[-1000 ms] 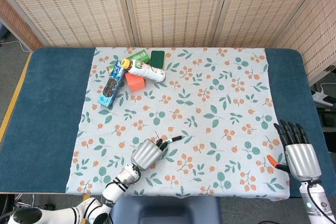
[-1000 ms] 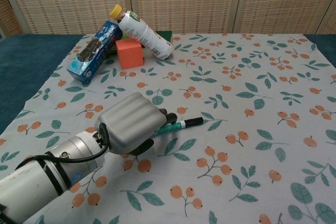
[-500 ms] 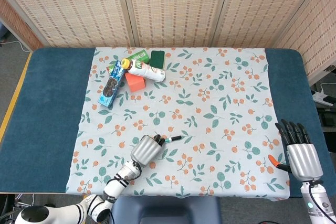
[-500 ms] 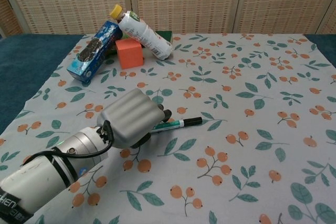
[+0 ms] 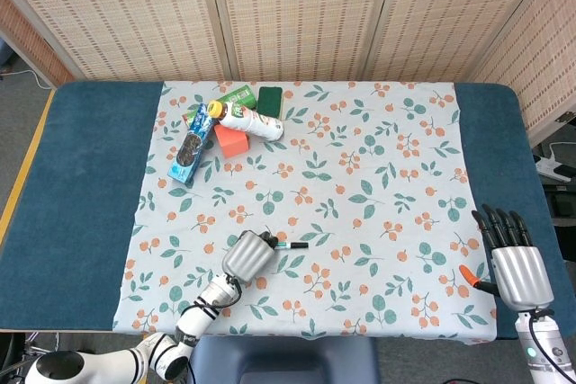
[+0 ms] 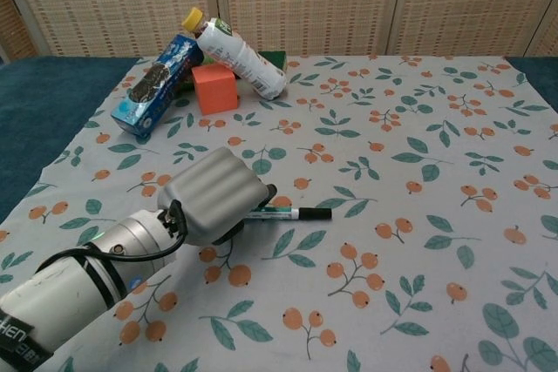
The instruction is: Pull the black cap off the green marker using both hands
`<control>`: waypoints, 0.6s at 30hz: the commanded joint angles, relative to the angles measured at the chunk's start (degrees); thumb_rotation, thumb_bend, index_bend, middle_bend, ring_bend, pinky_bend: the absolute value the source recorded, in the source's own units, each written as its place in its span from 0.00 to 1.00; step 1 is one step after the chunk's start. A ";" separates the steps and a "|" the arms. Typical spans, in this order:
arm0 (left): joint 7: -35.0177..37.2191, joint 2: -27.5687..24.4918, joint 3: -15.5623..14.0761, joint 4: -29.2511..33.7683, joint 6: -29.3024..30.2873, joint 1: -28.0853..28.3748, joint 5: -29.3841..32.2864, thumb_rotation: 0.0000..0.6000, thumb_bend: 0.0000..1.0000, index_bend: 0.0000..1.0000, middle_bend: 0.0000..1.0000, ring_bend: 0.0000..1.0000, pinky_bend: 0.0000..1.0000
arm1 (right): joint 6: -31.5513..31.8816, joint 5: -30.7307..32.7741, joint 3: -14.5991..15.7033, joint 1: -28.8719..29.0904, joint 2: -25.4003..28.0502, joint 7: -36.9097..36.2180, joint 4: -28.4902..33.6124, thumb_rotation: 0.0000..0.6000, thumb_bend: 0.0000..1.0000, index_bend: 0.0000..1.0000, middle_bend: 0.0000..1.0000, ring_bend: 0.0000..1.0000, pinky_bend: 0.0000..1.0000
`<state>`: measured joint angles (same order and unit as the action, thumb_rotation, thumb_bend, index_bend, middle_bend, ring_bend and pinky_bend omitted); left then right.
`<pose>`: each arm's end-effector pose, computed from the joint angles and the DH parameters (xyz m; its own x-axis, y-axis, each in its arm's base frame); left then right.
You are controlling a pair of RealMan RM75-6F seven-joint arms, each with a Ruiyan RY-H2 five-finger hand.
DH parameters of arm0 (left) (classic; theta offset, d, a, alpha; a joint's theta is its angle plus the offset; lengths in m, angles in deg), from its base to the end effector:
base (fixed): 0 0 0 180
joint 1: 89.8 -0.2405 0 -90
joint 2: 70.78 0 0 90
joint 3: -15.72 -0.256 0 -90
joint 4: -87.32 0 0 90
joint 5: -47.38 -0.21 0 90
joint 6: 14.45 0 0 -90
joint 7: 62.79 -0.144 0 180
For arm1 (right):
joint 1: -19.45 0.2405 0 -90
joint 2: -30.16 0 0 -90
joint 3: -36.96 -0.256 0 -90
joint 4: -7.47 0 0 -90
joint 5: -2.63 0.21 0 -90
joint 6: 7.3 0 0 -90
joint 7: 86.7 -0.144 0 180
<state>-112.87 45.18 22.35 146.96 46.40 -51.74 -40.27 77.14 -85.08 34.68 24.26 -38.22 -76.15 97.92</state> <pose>-0.1138 0.2827 -0.1360 0.8151 -0.2196 0.5361 0.3389 -0.5697 -0.7487 -0.3082 -0.1785 0.1335 0.5251 -0.0195 0.8508 -0.8506 -0.0430 0.5240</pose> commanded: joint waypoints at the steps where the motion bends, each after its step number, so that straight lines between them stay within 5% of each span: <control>1: 0.07 -0.01 -0.28 -0.26 0.32 0.13 -0.06 1.00 0.39 0.45 0.56 0.83 0.97 | 0.02 0.00 -0.01 -0.01 0.01 -0.03 0.01 0.78 0.13 0.00 0.00 0.00 0.00; 11: 4.83 -0.72 -1.64 -0.23 4.11 -0.02 -2.14 1.00 0.40 0.65 0.75 0.84 0.98 | -0.38 -1.81 0.97 0.36 -1.37 -0.25 -0.50 0.78 0.13 0.00 0.00 0.00 0.00; 18: 4.20 -2.89 -1.13 3.67 5.33 -0.36 -1.64 1.00 0.41 0.75 0.86 0.84 0.98 | -2.07 -4.11 0.16 3.16 -8.35 4.19 0.54 0.78 0.13 0.07 0.00 0.00 0.00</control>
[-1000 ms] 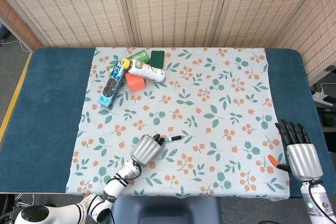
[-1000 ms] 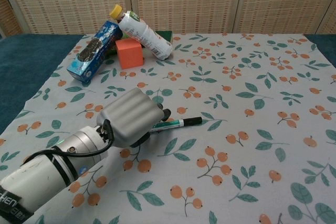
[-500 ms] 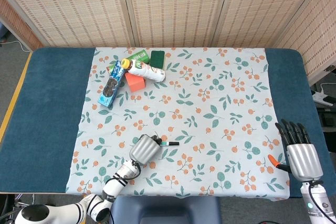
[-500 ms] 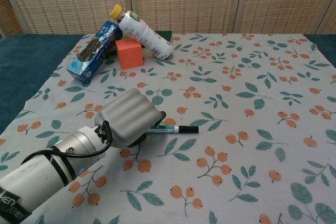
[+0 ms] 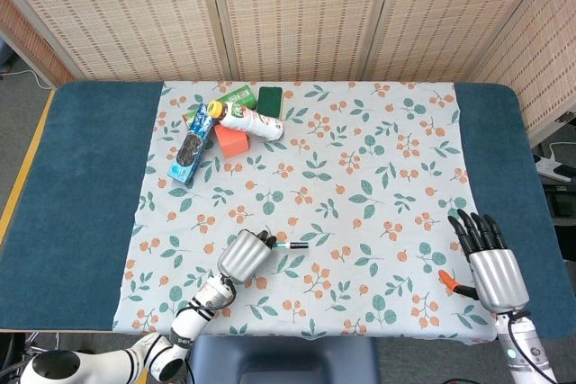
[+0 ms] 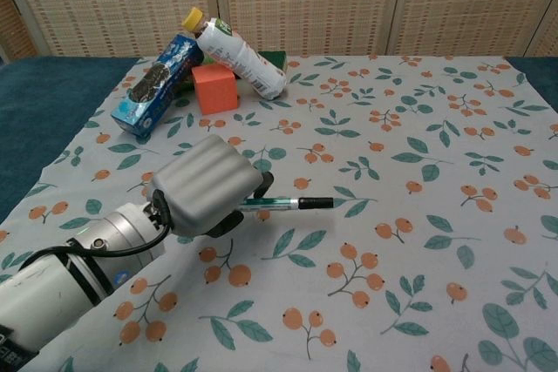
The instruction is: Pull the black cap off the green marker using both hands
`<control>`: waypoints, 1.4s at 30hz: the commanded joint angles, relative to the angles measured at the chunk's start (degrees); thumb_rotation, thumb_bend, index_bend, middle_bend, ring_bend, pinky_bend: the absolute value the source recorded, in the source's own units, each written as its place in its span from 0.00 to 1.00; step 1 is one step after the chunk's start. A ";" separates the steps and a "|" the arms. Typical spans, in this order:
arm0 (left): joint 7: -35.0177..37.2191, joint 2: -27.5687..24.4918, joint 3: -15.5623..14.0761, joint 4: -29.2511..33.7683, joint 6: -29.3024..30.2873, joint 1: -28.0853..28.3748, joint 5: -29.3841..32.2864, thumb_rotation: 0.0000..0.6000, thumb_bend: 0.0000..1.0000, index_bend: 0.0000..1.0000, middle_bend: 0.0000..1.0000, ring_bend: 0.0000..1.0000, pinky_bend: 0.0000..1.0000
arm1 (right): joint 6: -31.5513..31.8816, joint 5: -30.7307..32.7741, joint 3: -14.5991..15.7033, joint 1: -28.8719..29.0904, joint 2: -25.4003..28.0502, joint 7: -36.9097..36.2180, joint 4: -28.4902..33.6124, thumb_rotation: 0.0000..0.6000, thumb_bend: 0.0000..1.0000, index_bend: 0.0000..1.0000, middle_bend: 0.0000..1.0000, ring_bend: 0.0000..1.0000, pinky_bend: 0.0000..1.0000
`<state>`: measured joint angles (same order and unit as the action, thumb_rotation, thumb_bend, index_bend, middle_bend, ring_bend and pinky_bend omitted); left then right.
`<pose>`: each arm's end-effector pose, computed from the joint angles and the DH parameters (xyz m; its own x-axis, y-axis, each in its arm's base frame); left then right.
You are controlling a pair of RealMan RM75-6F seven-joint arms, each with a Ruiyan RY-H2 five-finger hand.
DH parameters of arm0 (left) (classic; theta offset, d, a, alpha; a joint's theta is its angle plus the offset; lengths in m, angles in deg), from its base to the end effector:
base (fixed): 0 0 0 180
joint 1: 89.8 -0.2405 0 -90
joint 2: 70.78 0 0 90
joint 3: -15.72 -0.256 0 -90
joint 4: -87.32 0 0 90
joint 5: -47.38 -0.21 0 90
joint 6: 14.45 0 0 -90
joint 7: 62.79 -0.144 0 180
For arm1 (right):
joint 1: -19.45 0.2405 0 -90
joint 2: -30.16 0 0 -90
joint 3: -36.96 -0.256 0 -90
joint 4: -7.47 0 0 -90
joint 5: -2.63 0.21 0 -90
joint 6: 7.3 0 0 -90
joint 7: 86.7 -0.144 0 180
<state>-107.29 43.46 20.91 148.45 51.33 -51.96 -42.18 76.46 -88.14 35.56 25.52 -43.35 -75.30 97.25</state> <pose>-0.1132 0.2805 -0.1210 0.7521 -0.2351 0.6157 0.4074 -0.5685 -0.7148 -0.2901 -0.1803 0.0999 0.4773 -0.0298 0.8782 -0.8737 -0.1228 0.4707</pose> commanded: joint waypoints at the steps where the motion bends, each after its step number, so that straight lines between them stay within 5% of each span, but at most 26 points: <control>1: -1.86 -1.64 0.45 3.28 0.47 -0.16 0.42 1.00 0.41 0.75 0.86 0.84 0.98 | -1.77 -1.38 -1.00 2.50 -4.16 5.00 2.05 0.78 0.13 0.10 0.00 0.00 0.00; 8: -5.07 -3.87 1.44 8.58 0.37 -0.24 1.68 1.00 0.41 0.75 0.86 0.84 0.98 | -3.20 -3.07 -2.69 5.39 -8.88 13.21 4.73 0.90 0.13 0.32 0.00 0.00 0.00; 12: -9.48 -6.91 2.20 15.85 0.38 -0.88 3.67 1.00 0.41 0.75 0.86 0.84 0.98 | -11.74 1.96 -5.75 10.96 -15.67 18.60 7.62 0.91 0.13 0.41 0.00 0.00 0.00; 16: -12.26 -8.61 2.57 19.54 0.05 -1.31 5.80 1.00 0.41 0.74 0.86 0.84 0.98 | -13.58 4.81 -7.63 13.55 -20.62 23.63 6.21 0.92 0.13 0.45 0.00 0.00 0.00; 24: -14.42 -10.27 2.75 22.50 0.36 -1.25 7.47 1.00 0.41 0.73 0.85 0.84 0.98 | -12.27 5.87 -9.36 16.74 -29.48 26.11 -0.84 0.92 0.13 0.48 0.00 0.00 0.00; 42: -14.40 -10.69 1.82 23.95 0.43 -0.21 7.85 1.00 0.41 0.73 0.85 0.84 0.98 | -11.85 5.64 -9.53 21.48 -37.48 22.55 -10.67 0.93 0.13 0.52 0.03 0.00 0.00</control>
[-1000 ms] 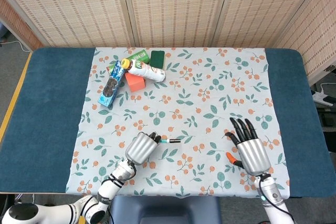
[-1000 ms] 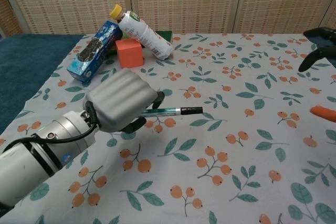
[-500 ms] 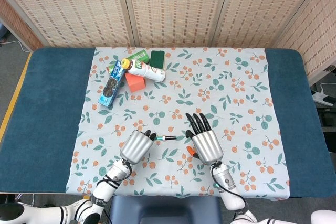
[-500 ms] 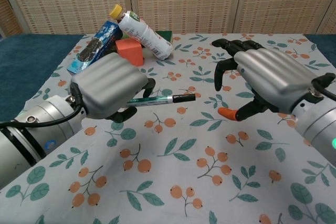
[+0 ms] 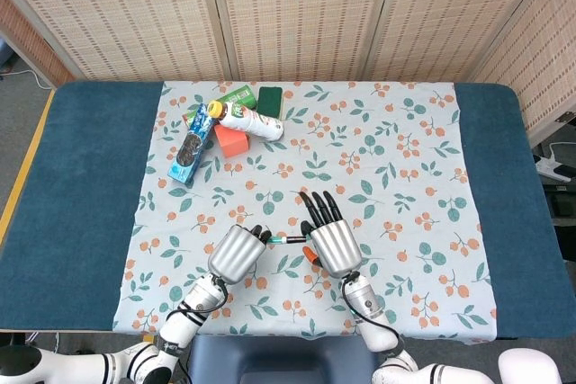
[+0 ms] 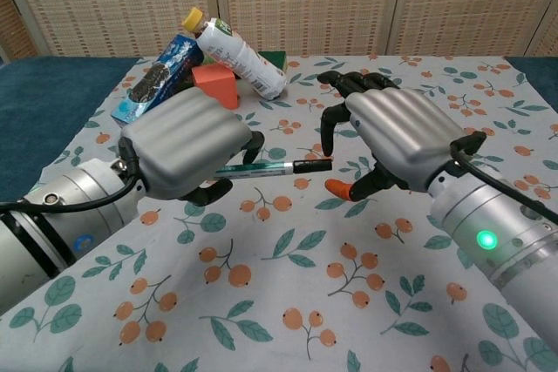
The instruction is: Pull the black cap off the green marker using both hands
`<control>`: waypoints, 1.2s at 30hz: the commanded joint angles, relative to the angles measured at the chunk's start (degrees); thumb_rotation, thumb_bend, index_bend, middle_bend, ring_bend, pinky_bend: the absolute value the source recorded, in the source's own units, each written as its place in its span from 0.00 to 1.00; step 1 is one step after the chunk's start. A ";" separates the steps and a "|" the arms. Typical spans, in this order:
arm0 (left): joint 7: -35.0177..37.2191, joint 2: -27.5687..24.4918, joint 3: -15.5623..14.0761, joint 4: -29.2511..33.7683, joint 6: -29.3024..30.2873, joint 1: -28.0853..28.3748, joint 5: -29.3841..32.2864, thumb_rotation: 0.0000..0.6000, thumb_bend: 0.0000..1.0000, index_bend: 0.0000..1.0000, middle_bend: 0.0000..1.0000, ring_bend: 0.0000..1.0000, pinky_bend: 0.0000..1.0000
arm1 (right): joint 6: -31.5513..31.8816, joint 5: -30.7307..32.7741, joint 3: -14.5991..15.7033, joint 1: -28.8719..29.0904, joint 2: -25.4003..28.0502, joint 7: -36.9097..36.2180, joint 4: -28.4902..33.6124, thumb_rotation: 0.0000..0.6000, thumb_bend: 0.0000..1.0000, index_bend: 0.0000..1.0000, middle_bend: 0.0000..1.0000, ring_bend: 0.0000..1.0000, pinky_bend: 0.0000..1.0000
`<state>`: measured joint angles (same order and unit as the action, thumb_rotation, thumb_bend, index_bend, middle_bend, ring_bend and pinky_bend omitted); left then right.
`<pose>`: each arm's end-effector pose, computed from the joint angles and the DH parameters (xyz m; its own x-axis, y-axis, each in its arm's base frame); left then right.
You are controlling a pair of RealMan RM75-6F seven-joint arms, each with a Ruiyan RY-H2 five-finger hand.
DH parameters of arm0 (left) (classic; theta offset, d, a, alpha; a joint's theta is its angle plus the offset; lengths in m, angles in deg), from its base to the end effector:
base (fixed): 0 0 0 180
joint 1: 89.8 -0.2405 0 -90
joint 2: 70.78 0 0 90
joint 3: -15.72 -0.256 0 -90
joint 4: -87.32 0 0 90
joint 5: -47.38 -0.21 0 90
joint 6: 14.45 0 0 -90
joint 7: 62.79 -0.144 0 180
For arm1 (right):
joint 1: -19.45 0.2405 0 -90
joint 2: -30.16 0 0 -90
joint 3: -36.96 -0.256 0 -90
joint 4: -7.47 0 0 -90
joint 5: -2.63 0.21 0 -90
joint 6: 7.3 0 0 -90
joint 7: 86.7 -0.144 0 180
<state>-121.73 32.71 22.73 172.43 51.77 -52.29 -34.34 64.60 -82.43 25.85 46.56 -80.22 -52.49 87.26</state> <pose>-0.0853 0.2695 -0.0697 0.7477 -0.2236 0.6253 0.4373 -0.5428 -0.7170 -0.1107 -0.2608 -0.0725 0.4101 0.0213 0.9118 -0.8345 -0.3945 0.3846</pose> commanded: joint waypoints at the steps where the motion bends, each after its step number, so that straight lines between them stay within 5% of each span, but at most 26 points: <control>1: 0.05 0.08 -0.04 -0.03 0.01 0.19 -0.04 1.00 0.41 0.73 0.85 0.84 0.98 | 0.10 -0.18 0.21 0.62 -0.86 -0.29 -1.03 0.94 0.13 0.52 0.03 0.00 0.00; 36: 0.78 -1.17 -2.28 1.23 1.14 0.26 -1.40 1.00 0.41 0.73 0.85 0.84 0.98 | 2.14 0.22 0.81 2.54 -3.55 -3.19 -3.53 1.00 0.16 0.57 0.04 0.00 0.00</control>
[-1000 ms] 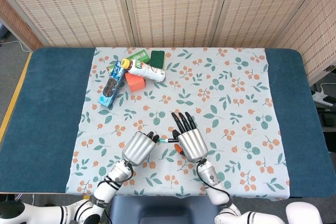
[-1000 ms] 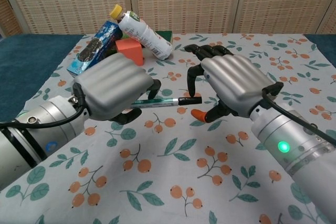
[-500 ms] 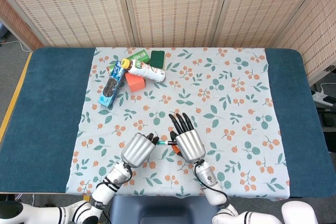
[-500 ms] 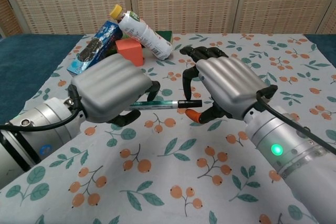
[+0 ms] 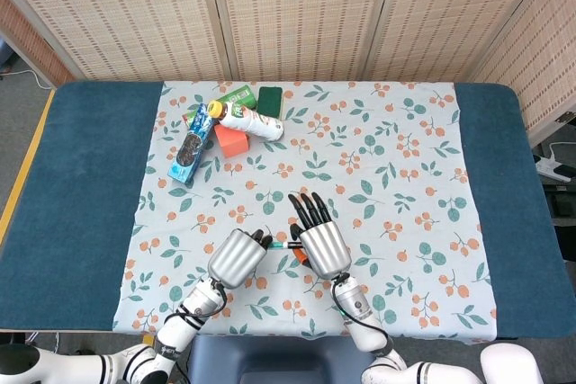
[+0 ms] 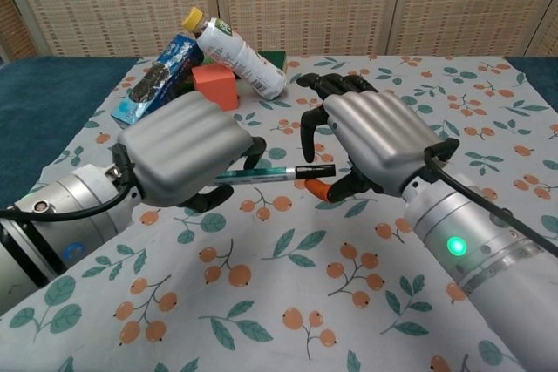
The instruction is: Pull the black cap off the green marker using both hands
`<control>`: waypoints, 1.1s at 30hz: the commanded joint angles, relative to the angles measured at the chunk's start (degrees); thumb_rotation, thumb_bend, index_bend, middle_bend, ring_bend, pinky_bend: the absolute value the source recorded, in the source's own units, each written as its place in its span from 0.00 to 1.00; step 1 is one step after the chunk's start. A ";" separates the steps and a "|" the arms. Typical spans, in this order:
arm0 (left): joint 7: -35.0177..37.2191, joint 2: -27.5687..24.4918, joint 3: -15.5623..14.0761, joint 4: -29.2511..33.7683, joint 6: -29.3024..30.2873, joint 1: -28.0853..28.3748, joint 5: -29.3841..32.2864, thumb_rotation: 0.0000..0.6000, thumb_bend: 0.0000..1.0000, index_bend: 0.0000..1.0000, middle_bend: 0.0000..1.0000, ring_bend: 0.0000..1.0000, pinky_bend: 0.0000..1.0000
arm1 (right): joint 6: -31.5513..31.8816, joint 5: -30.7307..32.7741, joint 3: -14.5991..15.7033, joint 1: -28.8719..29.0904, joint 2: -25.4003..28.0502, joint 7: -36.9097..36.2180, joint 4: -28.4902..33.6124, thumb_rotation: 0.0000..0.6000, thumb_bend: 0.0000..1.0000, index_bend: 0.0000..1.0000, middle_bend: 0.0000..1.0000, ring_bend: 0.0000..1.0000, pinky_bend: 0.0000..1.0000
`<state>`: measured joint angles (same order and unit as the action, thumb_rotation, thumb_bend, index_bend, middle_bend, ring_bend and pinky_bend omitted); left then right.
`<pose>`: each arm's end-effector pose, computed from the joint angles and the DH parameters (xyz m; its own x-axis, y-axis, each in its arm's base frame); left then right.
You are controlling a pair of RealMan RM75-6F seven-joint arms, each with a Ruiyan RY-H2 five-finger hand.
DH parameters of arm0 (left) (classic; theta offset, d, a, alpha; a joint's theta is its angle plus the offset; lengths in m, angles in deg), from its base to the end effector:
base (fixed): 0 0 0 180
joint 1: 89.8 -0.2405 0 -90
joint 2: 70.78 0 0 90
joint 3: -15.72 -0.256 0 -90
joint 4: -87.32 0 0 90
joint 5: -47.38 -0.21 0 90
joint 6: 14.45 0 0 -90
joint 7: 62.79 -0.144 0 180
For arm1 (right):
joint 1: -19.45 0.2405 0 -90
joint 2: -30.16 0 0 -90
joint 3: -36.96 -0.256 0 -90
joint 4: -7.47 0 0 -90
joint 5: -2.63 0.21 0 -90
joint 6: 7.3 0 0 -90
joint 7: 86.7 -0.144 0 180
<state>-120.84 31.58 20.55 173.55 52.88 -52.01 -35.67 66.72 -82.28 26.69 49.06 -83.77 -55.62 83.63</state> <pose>-0.0867 0.2617 -0.0675 0.7411 -0.2361 0.6285 0.4201 -0.5672 -0.7084 -0.0978 -0.2608 -0.0853 0.3594 0.0264 0.9328 -0.8456 -0.4135 0.3375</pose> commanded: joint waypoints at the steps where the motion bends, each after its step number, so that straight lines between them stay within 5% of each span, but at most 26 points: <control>1: -0.21 -0.03 -0.12 0.10 0.03 -0.02 -0.05 1.00 0.41 0.73 0.85 0.84 0.98 | 0.05 0.09 -0.01 0.05 0.02 -0.09 0.17 1.00 0.16 0.57 0.04 0.00 0.00; 33: -0.18 -0.21 -0.48 0.54 0.41 -0.03 -0.32 1.00 0.41 0.73 0.85 0.84 0.98 | 0.09 1.43 0.34 0.21 0.39 0.18 1.12 1.00 0.20 0.59 0.04 0.00 0.00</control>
<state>-121.03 31.38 20.09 174.08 53.28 -52.05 -35.99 66.83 -80.86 27.02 49.26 -83.37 -55.43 84.76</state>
